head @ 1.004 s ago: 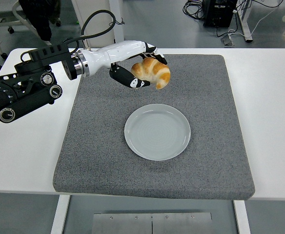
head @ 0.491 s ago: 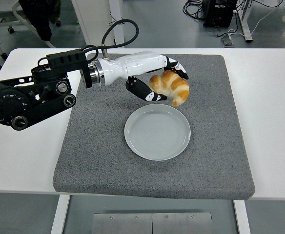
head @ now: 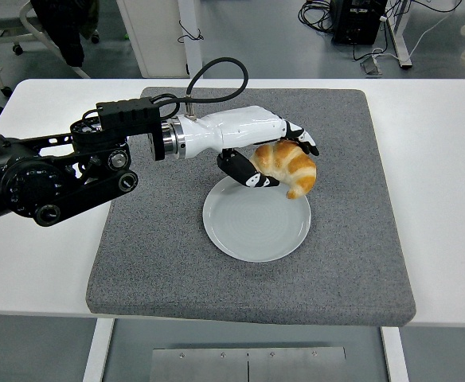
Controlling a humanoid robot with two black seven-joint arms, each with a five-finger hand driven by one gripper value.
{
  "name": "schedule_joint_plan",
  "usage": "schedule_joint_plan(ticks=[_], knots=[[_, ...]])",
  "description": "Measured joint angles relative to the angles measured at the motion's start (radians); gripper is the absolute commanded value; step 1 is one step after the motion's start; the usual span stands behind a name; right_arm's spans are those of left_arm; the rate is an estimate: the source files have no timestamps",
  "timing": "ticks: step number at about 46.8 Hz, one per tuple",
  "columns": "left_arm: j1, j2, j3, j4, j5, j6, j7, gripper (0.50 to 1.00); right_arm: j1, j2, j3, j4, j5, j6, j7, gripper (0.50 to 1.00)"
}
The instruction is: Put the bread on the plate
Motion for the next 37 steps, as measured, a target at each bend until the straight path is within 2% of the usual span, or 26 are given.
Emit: schedule_joint_plan(ticks=[11,26,32,37], knots=[[0.037,-0.015,0.000,0.000,0.028,0.012,0.000,0.693,0.000,0.000,0.000,0.000,0.000,0.000,0.000,1.000],[0.094,-0.026,0.005,0.008,0.102,0.100,-0.001,0.699,0.000,0.000,0.000,0.000,0.000,0.000,0.000,1.000],[0.100,-0.026,0.041,0.015,0.108,0.109,-0.001,0.702,0.000,0.000,0.000,0.000,0.000,0.000,0.000,1.000],[0.101,-0.026,0.074,0.022,0.108,0.139,0.000,0.705,0.000,0.000,0.000,0.000,0.000,0.000,0.000,1.000]])
